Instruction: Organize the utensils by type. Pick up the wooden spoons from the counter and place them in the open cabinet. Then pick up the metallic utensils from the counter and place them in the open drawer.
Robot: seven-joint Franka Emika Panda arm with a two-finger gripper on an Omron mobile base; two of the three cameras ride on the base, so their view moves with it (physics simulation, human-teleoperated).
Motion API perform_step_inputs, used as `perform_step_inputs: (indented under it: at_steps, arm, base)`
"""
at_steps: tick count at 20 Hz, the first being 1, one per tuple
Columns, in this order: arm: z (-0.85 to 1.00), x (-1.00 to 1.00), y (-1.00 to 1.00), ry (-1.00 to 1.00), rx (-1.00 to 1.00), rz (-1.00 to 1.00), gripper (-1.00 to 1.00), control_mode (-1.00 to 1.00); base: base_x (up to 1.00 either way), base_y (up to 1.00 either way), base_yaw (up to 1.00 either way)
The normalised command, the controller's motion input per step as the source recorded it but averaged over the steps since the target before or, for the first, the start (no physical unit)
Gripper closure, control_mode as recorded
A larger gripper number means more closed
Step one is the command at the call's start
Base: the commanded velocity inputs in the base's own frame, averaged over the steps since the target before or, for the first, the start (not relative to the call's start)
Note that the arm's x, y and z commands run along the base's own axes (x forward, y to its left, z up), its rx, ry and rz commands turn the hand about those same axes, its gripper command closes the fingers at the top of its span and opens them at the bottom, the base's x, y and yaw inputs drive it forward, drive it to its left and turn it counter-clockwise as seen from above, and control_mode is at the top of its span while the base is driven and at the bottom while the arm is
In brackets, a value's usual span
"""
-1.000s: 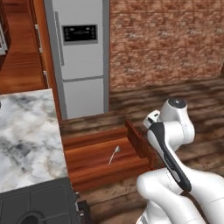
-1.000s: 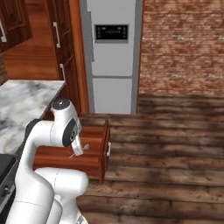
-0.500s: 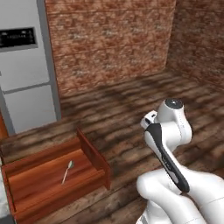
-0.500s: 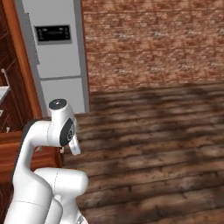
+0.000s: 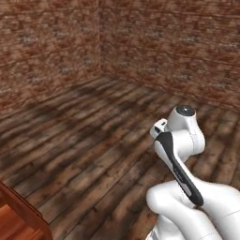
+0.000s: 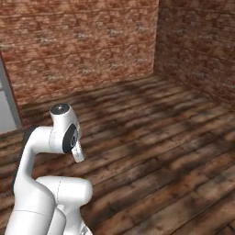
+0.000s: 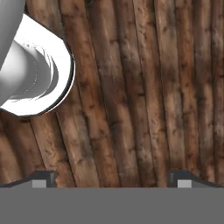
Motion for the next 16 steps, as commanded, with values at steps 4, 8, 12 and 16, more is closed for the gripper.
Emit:
perform_step_inputs:
  at_steps: [4,8,12,16]
  arm:
    - [0.0,0.0,0.0,0.0,0.0,0.0,-1.0,1.0]
    - [0.0,0.0,0.0,0.0,0.0,0.0,-1.0,1.0]
    - [0.0,0.0,0.0,0.0,0.0,0.0,-1.0,1.0]
    - [0.0,0.0,0.0,0.0,0.0,0.0,-1.0,1.0]
  base:
    - [0.24,-0.51,-0.53]
    - [0.42,-0.21,-0.46]
    - [0.55,-0.16,-0.45]
    - [0.71,-0.1,-0.42]
